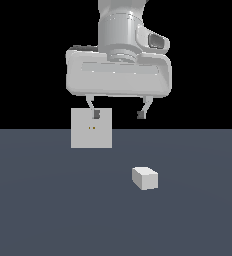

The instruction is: Plug the charger into the wall socket.

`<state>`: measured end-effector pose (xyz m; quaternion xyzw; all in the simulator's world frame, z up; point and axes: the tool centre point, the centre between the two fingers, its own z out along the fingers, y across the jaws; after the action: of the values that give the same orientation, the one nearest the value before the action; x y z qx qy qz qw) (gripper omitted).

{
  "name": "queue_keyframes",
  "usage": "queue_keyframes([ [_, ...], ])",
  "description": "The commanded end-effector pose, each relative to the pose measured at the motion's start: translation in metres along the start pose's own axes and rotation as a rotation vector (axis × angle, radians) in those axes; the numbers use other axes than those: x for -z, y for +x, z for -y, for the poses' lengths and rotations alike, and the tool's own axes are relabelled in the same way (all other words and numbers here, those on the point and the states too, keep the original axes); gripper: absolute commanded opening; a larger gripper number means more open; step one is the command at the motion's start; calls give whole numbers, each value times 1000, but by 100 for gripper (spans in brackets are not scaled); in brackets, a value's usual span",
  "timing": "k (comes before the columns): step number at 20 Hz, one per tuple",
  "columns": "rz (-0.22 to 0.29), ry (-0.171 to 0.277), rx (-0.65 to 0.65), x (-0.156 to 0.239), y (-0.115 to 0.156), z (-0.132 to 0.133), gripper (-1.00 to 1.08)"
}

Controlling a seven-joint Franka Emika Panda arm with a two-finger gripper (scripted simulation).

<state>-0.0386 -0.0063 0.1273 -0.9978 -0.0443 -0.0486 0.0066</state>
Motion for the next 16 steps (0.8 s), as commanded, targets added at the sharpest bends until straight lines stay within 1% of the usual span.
queue_keyframes([
  [1, -29, 1, 20, -6, -7, -5, 100],
  [11, -141, 11, 99, -33, -29, -24, 100],
  [16, -186, 18, 130, -44, -35, -32, 100],
])
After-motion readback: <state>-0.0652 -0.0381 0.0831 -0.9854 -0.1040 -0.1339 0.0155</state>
